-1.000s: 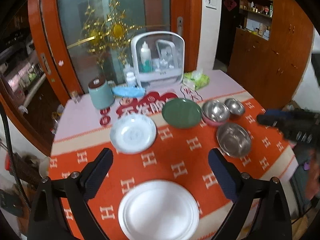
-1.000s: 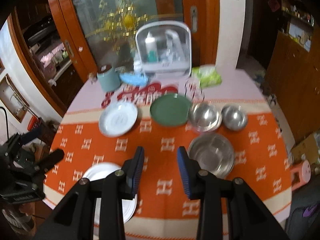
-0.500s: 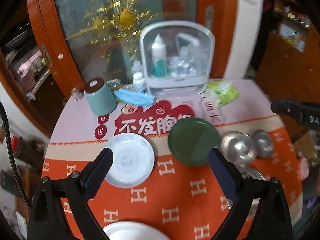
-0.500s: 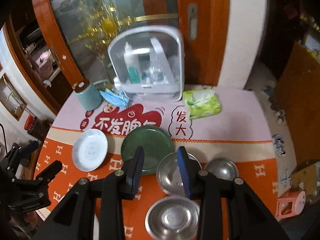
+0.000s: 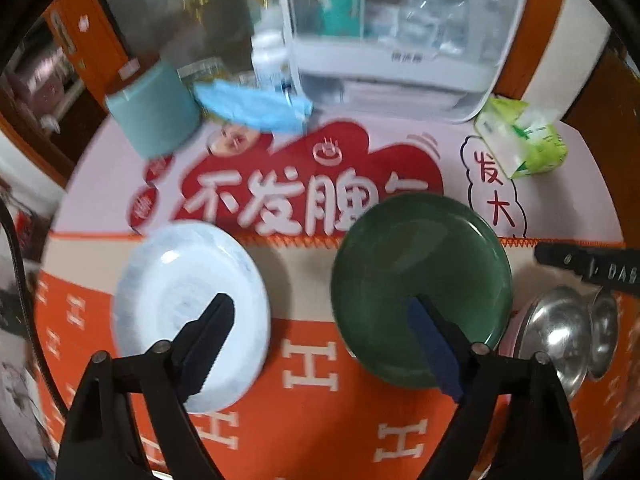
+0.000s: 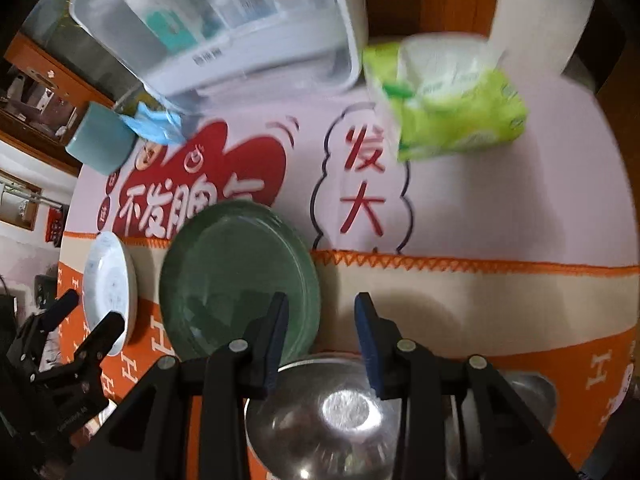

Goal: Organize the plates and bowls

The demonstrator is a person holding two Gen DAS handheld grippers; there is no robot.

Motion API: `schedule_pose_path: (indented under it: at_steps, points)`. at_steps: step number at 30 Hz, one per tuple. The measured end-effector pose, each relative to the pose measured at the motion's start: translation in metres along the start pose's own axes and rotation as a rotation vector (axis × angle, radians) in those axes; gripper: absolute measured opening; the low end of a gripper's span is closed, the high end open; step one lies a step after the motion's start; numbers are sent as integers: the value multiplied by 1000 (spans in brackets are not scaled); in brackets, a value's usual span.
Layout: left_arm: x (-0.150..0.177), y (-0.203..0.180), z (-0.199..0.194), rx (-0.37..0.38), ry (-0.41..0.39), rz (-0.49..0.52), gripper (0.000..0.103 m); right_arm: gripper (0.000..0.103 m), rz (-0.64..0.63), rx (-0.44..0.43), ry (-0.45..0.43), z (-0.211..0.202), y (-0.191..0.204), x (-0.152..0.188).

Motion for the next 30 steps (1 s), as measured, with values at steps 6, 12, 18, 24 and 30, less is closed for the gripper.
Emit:
schedule_pose_path:
  at_steps: [6, 12, 18, 24, 30]
  points:
    - [4, 8, 39, 105, 125, -100, 72, 34, -8, -26, 58, 27, -2, -4]
    - [7, 14, 58, 128, 165, -129, 61, 26, -7, -34, 100, 41, -4, -6]
    - [6, 15, 69, 181, 209, -149, 45, 16, -16, -29, 123, 50, -4, -5]
    - [6, 11, 77, 201, 254, -142, 21, 11, -9, -47, 125, 53, -6, -5]
    - [9, 8, 81, 224, 263, -123, 12, 6, -15, -62, 125, 53, -4, -4]
Point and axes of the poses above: each gripper's, at about its wrist camera, not at the fingertips, and z roughly the way its jaws point, y to its left, x to its underside, the point moved 2 cm from there along z, roughly the way its jaws point, and after that the axes turned 4 degrees about y, right-handed, at the moved point
